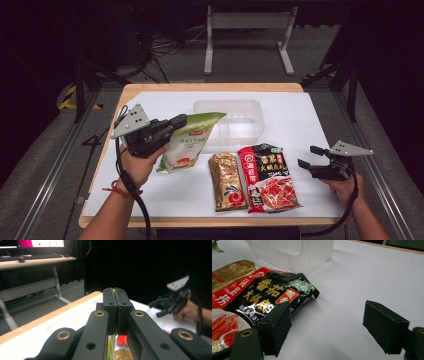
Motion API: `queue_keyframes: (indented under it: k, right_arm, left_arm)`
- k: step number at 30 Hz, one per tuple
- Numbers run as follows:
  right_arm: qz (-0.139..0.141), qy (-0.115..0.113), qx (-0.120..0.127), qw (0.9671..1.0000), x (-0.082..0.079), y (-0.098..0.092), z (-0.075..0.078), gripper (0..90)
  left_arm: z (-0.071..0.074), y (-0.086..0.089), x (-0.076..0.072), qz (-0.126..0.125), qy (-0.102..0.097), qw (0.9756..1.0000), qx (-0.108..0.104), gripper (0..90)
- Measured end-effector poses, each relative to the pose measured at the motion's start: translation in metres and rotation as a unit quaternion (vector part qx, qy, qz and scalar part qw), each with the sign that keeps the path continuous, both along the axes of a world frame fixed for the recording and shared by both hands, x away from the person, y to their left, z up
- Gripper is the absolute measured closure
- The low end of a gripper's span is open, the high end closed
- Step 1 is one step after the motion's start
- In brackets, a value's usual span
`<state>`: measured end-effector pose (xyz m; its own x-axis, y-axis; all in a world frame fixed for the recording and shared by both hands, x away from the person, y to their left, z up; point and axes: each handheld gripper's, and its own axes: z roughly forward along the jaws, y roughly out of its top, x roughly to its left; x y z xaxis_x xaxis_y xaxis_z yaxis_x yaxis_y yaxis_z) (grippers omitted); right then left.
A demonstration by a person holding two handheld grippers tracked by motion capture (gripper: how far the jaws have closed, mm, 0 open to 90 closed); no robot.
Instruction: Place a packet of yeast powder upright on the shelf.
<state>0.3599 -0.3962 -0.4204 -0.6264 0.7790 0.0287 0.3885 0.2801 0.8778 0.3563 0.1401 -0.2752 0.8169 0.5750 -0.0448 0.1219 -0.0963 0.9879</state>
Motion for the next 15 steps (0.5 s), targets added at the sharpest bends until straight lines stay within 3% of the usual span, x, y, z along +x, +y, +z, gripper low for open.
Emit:
queue_keyframes:
  k: [12, 13, 15]
  right_arm:
    - [-0.003, -0.001, 0.000, 1.0000, -0.001, -0.002, 0.001, 23.2]
    - [-0.003, -0.001, -0.001, 1.0000, -0.001, -0.002, 0.001, 23.2]
    - [-0.004, -0.001, 0.000, 1.0000, -0.001, -0.003, 0.001, 23.2]
  left_arm:
    - [0.016, -0.033, 0.042, 0.032, 0.013, 0.9992, -0.022, 89.0]
    - [0.016, -0.035, 0.047, 0.036, 0.019, 0.9987, -0.032, 89.0]
    - [0.018, -0.039, 0.053, 0.049, 0.013, 0.9984, -0.023, 89.0]
